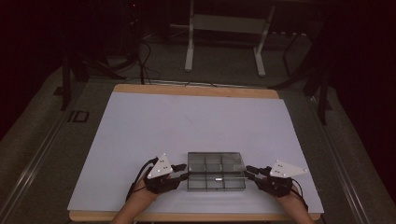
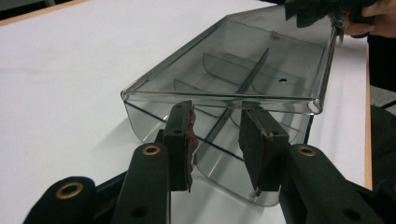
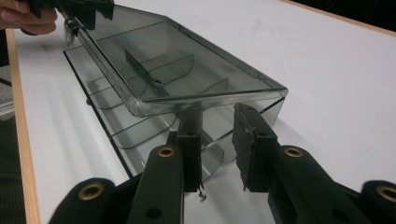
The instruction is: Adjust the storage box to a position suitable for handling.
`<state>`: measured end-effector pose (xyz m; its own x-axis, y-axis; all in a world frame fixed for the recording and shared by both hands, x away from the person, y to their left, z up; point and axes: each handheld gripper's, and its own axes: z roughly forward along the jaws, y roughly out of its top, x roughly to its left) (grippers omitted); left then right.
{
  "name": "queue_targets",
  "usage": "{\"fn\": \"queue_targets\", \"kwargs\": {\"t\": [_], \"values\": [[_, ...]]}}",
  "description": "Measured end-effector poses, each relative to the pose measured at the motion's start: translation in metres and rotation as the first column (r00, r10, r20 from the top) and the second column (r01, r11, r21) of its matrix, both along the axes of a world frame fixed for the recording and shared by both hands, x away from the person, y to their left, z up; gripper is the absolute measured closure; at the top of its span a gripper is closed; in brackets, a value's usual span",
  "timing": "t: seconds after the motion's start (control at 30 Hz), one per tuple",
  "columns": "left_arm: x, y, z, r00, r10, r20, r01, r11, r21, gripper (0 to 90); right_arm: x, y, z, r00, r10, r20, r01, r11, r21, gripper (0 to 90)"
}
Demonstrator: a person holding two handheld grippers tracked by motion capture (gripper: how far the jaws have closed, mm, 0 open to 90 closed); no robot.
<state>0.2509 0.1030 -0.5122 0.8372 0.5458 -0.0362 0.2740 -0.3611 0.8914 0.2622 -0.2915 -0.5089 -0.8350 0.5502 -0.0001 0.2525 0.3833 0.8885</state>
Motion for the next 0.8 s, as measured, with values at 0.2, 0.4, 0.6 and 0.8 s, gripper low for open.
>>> {"fn": "queue_targets", "kwargs": {"t": [0.2, 0.4, 0.6, 0.8], "values": [[0.002, -0.001, 0.005, 0.9999, 0.001, 0.015, -0.001, 1.0000, -0.009, 67.2, 0.001, 0.001, 0.004, 0.9997, -0.009, 0.023, 0.009, 1.000, 0.003, 72.2], [0.005, -0.001, 0.011, 0.9995, 0.016, 0.029, -0.015, 0.9998, -0.012, 67.1, 0.004, 0.002, 0.009, 0.9990, -0.015, 0.041, 0.015, 1.000, 0.012, 72.1], [0.008, -0.004, 0.015, 0.9987, 0.028, 0.042, -0.028, 0.9996, -0.009, 67.2, 0.007, 0.005, 0.013, 0.9977, -0.023, 0.064, 0.022, 1.000, 0.016, 71.6], [0.012, -0.004, 0.018, 0.9981, 0.044, 0.043, -0.044, 0.9988, -0.022, 69.6, 0.012, 0.008, 0.017, 0.9961, -0.029, 0.084, 0.027, 1.000, 0.015, 72.0]]}}
